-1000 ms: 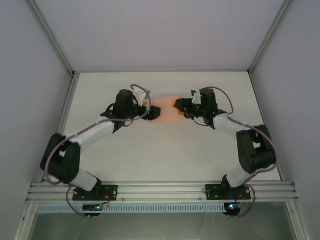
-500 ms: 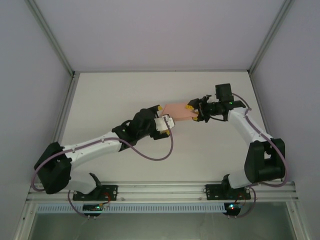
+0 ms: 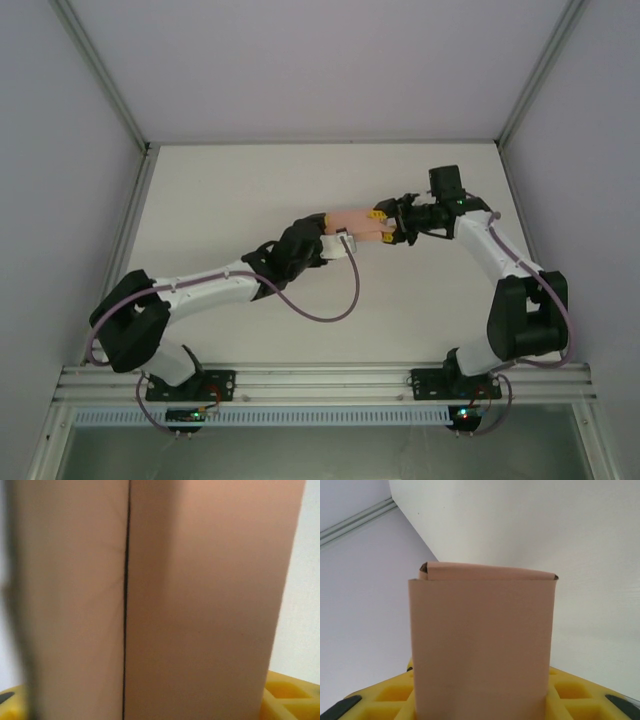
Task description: Assemble paper box
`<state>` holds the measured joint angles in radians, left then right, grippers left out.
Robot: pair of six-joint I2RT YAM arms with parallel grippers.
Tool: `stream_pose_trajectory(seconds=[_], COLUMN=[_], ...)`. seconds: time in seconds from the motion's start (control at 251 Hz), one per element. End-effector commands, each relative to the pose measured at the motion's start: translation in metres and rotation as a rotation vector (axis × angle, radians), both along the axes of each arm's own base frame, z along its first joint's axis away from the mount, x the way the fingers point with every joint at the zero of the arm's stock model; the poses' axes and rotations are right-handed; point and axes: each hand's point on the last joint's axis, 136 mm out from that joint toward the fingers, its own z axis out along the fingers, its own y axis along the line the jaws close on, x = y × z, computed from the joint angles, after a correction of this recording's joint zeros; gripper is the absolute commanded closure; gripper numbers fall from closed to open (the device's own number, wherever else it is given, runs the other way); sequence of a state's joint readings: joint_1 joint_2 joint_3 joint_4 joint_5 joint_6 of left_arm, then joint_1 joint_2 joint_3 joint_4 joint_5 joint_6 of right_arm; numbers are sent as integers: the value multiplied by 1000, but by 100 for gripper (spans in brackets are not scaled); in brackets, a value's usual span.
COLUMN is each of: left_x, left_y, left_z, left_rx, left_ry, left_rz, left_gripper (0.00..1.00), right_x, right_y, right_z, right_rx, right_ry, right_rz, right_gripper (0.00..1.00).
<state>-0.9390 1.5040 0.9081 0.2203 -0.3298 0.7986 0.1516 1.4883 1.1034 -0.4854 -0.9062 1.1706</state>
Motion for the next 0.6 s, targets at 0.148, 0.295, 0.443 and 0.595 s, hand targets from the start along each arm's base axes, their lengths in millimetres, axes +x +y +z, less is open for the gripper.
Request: stream_pose_trajectory(seconds=[0.148,0.295,0.443,0.595], left_x=[-8,-12,-18,-31], left_y=[-8,-3,12,37], left_z=[38,35,13,-22], left_rx=[-97,-94,-39,36], left_ry=[-44,-17,130,422], left_rz=[-52,-58,-55,0], left_gripper=[57,60,60,66], right_x=[-15,-7,18,46], right_y=[4,-8,-54,-99], right_z=[14,18,31,71], right_rx=[48,-5,-216,-679], right_ry=[24,-31,-262,-713], right_rz=[53,16,-81,-89], right_gripper=[50,1,1,1])
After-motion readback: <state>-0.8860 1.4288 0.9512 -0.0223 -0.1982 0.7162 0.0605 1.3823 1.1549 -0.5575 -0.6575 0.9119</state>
